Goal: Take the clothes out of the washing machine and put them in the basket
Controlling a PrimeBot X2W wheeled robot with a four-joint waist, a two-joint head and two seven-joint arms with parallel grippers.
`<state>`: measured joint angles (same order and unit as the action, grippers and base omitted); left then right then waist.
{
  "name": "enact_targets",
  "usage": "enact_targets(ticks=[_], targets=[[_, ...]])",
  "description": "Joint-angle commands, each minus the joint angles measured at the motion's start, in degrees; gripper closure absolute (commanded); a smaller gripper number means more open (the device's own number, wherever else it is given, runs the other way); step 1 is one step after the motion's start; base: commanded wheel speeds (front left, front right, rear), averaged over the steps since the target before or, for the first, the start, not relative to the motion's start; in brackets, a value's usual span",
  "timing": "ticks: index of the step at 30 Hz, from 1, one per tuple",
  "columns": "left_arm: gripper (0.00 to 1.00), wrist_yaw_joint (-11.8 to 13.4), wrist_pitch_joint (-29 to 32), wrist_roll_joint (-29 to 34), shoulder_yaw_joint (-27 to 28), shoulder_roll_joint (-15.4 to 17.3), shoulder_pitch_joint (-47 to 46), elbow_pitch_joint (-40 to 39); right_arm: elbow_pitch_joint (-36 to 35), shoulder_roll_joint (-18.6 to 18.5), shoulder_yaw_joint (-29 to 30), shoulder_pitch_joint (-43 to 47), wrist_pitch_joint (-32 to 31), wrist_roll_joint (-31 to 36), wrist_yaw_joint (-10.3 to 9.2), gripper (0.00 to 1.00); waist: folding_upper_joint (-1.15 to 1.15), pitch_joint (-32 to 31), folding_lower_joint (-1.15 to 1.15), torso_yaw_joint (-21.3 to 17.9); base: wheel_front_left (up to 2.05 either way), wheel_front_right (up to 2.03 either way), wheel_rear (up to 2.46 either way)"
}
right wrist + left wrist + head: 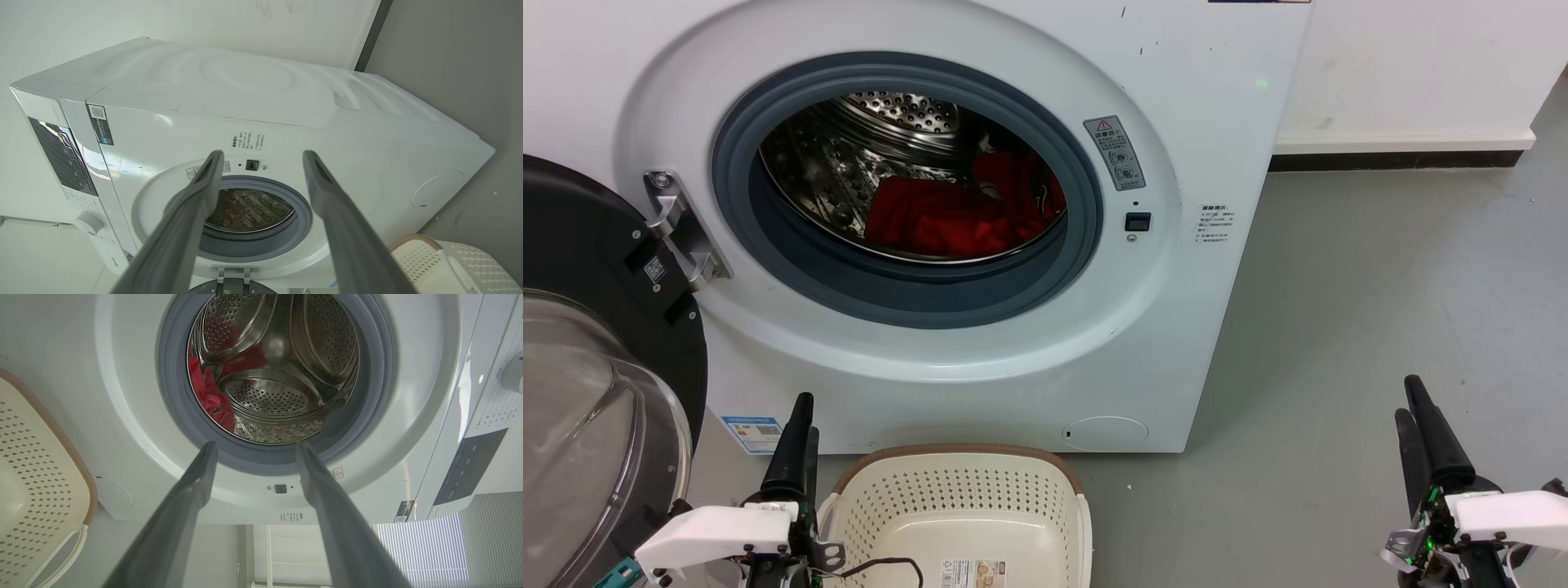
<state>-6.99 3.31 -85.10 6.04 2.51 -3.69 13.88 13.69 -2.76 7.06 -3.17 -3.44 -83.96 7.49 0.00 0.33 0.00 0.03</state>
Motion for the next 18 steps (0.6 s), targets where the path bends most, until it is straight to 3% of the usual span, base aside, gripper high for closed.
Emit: enact_targets(ticks=[1, 18], targets=[[0.00, 0.34, -0.81, 3.22, 0.06, 0.17, -0.64, -2.06, -2.25, -0.18, 0.28, -0.26, 0.90, 3.62, 0.00, 0.00, 0.00, 0.05, 0.00, 0.00, 0.00, 0.00, 0.00], [0.00, 5.49, -4.89, 24.74, -3.43, 0.24, 0.51, -5.98, -9.06, -0.19, -1.26, 1.80, 5.00, 27.46, 0.00, 0.00, 0.00, 0.35, 0.00, 0.01, 0.00, 0.00, 0.00]])
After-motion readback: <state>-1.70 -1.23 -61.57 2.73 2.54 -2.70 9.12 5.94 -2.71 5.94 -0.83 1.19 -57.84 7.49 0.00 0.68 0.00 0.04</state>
